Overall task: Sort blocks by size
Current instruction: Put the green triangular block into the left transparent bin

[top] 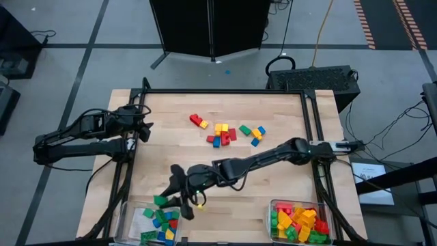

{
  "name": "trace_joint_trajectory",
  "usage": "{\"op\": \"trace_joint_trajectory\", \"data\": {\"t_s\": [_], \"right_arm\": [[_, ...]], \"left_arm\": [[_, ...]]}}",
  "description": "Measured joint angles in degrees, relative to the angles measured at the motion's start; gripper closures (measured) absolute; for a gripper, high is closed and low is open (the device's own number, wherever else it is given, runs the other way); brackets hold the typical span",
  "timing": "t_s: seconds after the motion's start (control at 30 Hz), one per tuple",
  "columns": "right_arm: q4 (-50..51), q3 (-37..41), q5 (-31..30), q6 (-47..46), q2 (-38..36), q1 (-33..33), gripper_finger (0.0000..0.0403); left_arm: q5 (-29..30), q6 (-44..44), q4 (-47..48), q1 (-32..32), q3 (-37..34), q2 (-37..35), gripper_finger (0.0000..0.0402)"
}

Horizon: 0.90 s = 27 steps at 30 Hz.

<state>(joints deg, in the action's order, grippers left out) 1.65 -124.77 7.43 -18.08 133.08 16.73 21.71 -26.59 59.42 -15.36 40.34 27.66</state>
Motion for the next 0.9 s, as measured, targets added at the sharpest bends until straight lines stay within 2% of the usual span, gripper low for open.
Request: {"op": "trace_joint_trajectory", "data": {"t_s": [0.27, 0.5, 0.63, 0.7, 0.83, 0.9], "right_arm": [[-9.3, 0.0, 3.2, -8.3, 6.3, 1.0, 0.0297], [-9.7, 0.1, 6.8, -16.3, 10.9, 1.7, 0.0297], [-9.4, 0.0, 7.8, -17.3, 11.6, 1.9, 0.0297], [-9.5, 0.0, 7.9, -18.1, 11.6, 1.9, 0.0268], [-8.5, 0.0, 7.8, -20.4, 11.6, 1.3, 0.0166], [-8.4, 0.0, 7.8, -21.9, 11.6, 1.0, 0.0131]], "left_arm": [[-0.1, 0.0, 0.0, 0.0, 0.0, 0.0, 0.0146], [-0.2, -0.1, 0.1, 0.0, 0.0, 0.0, 0.0146], [-0.3, 0.0, 0.1, 0.0, 0.0, 0.0, 0.0146], [-0.3, 0.0, 0.1, 0.0, 0.0, 0.0, 0.0146], [-0.5, 0.0, 0.1, 0.0, 0.0, 0.0, 0.0146], [-0.5, 0.0, 0.1, 0.0, 0.0, 0.0, 0.0146]]}}
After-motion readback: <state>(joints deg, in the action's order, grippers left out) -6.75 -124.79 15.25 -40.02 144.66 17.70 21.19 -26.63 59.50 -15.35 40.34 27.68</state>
